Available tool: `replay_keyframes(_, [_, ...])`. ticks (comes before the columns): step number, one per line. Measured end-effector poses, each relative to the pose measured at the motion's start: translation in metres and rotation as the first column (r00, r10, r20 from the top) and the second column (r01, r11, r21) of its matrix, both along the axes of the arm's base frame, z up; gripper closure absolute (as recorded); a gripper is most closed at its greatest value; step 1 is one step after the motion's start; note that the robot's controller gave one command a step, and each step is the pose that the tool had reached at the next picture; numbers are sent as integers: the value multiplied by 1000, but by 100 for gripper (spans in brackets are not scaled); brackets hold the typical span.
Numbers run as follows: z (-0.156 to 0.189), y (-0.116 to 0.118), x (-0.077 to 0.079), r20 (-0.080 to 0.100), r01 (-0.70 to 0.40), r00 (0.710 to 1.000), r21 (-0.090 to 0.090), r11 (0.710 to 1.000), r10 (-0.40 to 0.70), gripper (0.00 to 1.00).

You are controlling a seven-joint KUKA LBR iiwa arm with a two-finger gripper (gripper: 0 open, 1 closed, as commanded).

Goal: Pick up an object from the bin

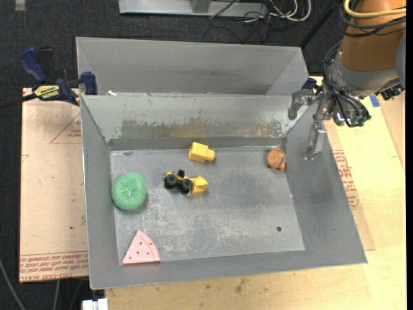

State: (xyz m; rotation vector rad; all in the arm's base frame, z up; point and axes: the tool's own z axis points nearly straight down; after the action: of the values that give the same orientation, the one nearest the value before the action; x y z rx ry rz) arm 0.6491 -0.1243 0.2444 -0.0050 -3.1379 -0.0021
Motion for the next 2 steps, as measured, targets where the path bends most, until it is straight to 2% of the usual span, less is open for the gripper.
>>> replay_keyframes(1, [5,1,1,7,-2,1000,-1,1000,2,0])
replay_keyframes(2, [-3,49,3,7,-72,997,-2,997,72,0])
